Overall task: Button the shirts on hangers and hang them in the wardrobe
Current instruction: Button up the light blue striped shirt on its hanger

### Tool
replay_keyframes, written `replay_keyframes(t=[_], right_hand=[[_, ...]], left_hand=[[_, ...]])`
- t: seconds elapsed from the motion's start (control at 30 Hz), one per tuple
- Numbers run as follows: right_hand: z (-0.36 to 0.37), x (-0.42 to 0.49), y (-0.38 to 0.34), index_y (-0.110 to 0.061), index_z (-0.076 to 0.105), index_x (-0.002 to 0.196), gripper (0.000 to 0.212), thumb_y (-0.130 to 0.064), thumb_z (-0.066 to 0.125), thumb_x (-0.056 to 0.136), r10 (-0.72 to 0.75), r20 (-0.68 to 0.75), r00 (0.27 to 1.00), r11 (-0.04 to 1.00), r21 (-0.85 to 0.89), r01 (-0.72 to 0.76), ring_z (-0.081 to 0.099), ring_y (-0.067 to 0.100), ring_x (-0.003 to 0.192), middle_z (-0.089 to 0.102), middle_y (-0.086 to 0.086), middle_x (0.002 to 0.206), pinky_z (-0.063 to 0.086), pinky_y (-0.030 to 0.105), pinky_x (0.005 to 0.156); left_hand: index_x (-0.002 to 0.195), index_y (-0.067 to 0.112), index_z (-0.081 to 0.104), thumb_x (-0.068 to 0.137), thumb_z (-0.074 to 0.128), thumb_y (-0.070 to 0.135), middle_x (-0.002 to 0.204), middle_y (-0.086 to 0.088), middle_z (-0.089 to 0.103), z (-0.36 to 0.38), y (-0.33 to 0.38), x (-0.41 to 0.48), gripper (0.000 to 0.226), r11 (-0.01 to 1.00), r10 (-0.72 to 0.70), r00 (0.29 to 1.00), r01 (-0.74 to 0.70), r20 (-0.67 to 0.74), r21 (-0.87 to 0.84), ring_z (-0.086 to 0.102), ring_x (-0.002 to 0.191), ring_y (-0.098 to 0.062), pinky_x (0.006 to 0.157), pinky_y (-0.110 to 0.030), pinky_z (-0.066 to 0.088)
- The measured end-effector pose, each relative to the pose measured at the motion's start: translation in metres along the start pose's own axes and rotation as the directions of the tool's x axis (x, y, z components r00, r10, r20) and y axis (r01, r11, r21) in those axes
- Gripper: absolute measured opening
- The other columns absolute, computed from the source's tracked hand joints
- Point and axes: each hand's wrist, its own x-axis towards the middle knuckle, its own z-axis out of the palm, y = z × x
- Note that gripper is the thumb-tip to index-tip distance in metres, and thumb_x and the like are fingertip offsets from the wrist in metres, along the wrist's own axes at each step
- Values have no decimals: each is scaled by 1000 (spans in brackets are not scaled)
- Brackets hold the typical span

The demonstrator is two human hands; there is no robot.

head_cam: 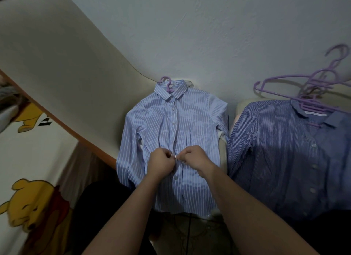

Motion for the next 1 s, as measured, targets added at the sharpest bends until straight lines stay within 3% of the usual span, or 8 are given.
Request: replay_keyframes(t=[0.1, 0.2, 0.33, 0.47, 0.57, 0.73, 0.9, 1.0], right_hand=[[1, -1, -1, -2, 74, 82, 9, -10, 75, 84, -9, -9, 1000, 1000, 6, 9, 59, 15, 70, 70, 13, 84, 48, 26, 59], [0, -2, 0, -3, 76, 81, 7, -9, 75, 85, -19, -1, 1000, 1000, -10, 19, 63, 16, 75, 73, 12, 87, 52, 28, 63], [1, 2, 3, -16, 78, 68, 14, -15, 77, 82, -2, -22, 1000, 998, -70, 1, 71, 18, 82, 76, 2, 78, 61, 39, 75], [0, 1, 1, -16, 78, 67, 11, -22, 83, 76, 18, -26, 1000, 998, -61, -19, 71, 23, 82, 75, 3, 75, 61, 44, 75], [-1, -2, -2, -16, 77, 64, 14, -18, 85, 75, 16, -35, 999, 999, -49, -18, 70, 21, 78, 75, 3, 74, 59, 34, 67], [-2, -2, -2, -18, 74, 61, 20, -11, 80, 78, 14, -53, 999, 998, -53, -17, 64, 15, 62, 71, 1, 65, 47, 25, 52], [-3, -3, -3, -8, 74, 70, 21, 0, 66, 86, 26, -38, 999, 998, -59, -28, 60, 18, 59, 69, 8, 68, 44, 25, 47], [-3, -4, -6, 2, 75, 79, 15, 3, 62, 86, 41, -38, 998, 998, -43, -43, 58, 19, 59, 68, 12, 70, 46, 28, 51]], left_hand=[[63, -11, 48, 82, 55, 2, 56, -26, 56, 1, -1, 0, 24, 982, -79, 996, 83, 33, -171, 62, 43, -31, 45, -48, 55], [72, -20, 52, 91, 57, -3, 57, -23, 57, 1, 0, -2, 25, 949, -129, 990, 140, 58, -282, 61, 43, -26, 46, -36, 51], [74, -9, 67, 96, 59, 4, 59, -21, 66, -3, -5, -3, 27, 897, -176, 979, 203, 103, -394, 64, 51, -23, 48, -29, 49], [76, -7, 71, 91, 64, 11, 66, -24, 68, -10, -7, 1, 24, 804, -233, 958, 285, 164, -521, 66, 54, -25, 46, -24, 41], [75, -4, 70, 91, 68, 10, 63, -22, 66, -13, -11, 5, 22, 793, -235, 954, 300, 189, -530, 63, 51, -25, 41, -21, 39], [83, -10, 73, 84, 81, 14, 52, -17, 60, -12, -16, 9, 26, 830, -209, 955, 287, 211, -477, 41, 40, -18, 41, -19, 28], [76, -4, 75, 82, 84, 18, 54, -20, 59, -9, -14, 4, 24, 843, -180, 971, 234, 157, -484, 44, 40, -19, 40, -21, 32], [76, -5, 74, 81, 85, 17, 50, -16, 58, -5, -15, 2, 25, 838, -180, 976, 217, 122, -500, 47, 42, -21, 42, -23, 38]])
